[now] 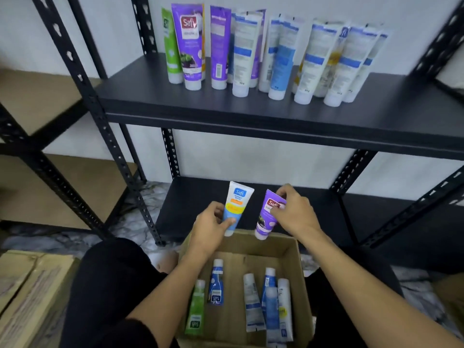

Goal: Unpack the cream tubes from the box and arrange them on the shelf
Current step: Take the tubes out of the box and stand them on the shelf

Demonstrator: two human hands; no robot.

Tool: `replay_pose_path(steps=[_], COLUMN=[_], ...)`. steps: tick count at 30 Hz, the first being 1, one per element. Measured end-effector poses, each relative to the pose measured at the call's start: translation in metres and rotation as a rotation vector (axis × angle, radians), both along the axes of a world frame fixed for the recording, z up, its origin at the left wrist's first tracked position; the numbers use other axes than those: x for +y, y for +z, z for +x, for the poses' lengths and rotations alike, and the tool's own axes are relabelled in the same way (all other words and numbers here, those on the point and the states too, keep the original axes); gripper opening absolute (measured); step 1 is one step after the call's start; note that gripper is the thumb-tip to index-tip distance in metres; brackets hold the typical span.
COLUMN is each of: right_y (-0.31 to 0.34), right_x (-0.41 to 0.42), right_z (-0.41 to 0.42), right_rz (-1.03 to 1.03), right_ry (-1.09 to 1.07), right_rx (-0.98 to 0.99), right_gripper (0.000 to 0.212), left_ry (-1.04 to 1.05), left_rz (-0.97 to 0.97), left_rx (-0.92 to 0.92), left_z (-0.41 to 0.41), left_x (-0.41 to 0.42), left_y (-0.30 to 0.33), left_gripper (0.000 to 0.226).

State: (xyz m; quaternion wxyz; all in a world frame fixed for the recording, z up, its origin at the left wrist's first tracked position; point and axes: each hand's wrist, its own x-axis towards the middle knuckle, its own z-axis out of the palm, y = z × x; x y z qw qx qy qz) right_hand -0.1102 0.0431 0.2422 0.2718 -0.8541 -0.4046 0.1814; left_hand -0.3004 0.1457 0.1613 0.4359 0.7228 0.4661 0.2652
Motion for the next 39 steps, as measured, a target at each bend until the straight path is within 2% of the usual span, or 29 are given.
replay_pose_path(steps=[8,16,26,34,39], right_y=[0.115,0.225,0.308,0.32,0.322], right_x=[0.006,0.0,-0.023,-0.037,-0.039], right_z=[0.011,0.035,0.106,0.174,0.204], right_rz=[0.318,0.481,0.543,0.51,0.519], right_ry=[0.112,0.096,-0.044,-0.148,-0.172], right_rx=[-0.113,-0.283,-0.45,-0.514,-0.514], right_gripper=[0.025,0.036,0.031,0.03,0.03], left_ry=[-0.031,-0.1,-0.169,-0.234,-0.24], left_rz=[0.194,0.351,0.554,0.662,0.651], left_rx=[-0.264,-0.477,-0.358,-0.282,-0.223], left_z=[0.03,0.074,0.152,0.226,0.264], left_x=[0.012,0.011,-0.004,-0.019,-0.022], left_y=[0.119,0.226,0.276,0.278,0.275], left_gripper=[0.033,0.064,0.086,0.091,0.09])
